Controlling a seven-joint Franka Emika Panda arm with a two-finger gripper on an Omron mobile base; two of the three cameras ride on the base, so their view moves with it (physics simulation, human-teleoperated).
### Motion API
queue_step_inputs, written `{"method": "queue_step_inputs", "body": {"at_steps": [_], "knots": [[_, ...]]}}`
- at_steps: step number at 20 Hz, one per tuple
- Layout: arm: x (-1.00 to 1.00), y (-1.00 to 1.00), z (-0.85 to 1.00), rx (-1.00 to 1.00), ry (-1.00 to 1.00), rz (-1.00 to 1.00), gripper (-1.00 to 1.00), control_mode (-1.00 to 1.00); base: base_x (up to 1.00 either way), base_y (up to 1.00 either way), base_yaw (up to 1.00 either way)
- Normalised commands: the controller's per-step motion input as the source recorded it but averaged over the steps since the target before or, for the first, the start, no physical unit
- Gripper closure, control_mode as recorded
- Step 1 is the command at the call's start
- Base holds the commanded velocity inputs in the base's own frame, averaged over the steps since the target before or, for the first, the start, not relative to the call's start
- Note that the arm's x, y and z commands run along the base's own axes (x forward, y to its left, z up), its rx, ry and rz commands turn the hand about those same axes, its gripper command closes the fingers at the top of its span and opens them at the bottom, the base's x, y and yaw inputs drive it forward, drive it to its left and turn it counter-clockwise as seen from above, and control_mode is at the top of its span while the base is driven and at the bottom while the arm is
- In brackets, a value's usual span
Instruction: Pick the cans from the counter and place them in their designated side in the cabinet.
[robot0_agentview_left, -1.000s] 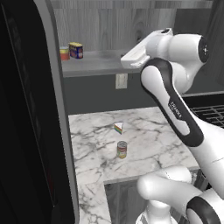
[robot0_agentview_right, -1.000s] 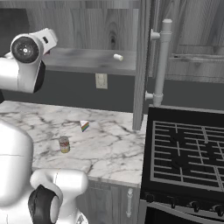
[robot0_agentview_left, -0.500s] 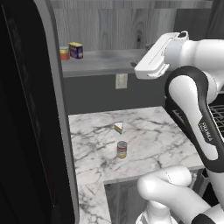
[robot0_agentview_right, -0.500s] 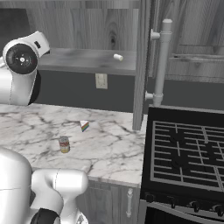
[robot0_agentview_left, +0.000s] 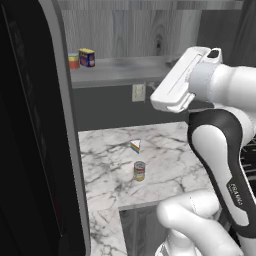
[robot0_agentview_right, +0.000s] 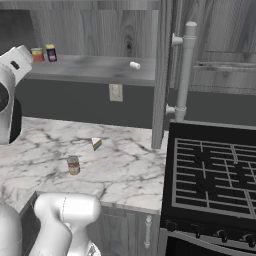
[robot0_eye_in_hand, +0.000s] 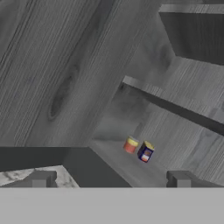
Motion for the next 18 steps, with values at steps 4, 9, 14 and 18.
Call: {"method": "queue_step_inputs", "body": {"at_steps": [4,9,14,18], "knots": [[-0.43,0.0,-0.2,-0.02,0.09,-0.1,-1.0,-1.0,0.0,0.0,0.0],[-0.27,-0.01,-0.27,-0.06,0.24,-0.09,-1.0,-1.0,0.0,0.0,0.0],[-0.08,-0.03,-0.31,-0.08,0.39,-0.08,-1.0,-1.0,0.0,0.0,0.0],[0.0,-0.04,-0.34,-0.1,0.44,-0.06,-1.0,-1.0,0.0,0.0,0.0]]}}
